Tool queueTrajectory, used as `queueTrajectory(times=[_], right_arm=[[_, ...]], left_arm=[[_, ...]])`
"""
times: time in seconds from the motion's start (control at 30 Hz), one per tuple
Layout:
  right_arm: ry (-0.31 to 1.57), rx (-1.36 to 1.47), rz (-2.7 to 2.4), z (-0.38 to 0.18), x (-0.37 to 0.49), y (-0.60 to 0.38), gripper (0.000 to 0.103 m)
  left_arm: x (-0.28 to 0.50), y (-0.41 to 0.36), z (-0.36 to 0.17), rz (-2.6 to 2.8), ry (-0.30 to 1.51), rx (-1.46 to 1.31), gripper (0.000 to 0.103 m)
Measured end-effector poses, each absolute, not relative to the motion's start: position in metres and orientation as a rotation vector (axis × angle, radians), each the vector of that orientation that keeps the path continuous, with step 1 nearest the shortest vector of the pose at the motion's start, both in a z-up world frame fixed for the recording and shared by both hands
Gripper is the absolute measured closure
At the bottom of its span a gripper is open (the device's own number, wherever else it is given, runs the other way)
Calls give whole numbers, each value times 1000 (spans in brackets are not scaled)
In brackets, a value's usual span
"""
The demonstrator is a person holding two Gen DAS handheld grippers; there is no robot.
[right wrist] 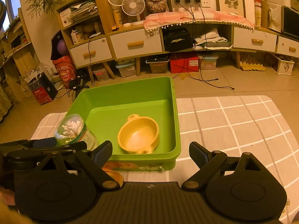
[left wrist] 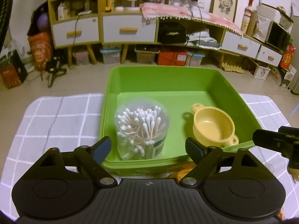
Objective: Organize rigid objects
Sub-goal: 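Move both tools back from the bin to the toys on the table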
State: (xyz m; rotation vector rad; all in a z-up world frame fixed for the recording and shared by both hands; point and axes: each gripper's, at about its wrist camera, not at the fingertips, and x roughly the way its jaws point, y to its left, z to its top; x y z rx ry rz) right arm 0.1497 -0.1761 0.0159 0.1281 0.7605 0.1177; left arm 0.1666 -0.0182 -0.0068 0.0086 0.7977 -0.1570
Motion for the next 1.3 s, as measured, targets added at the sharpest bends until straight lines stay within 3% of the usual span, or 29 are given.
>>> queueTrajectory(times=[0.27, 0.87, 1.3], right_arm=[[740, 131, 121, 30, 129, -172, 36], [702, 112, 136, 47, 77, -168, 31], [660, 35, 161, 36, 45, -162, 30]], left_arm=[[148, -17, 13, -161, 718, -14, 3], [85, -12, 27, -186, 635, 37, 2], [51, 1, 8, -221, 617, 54, 2]])
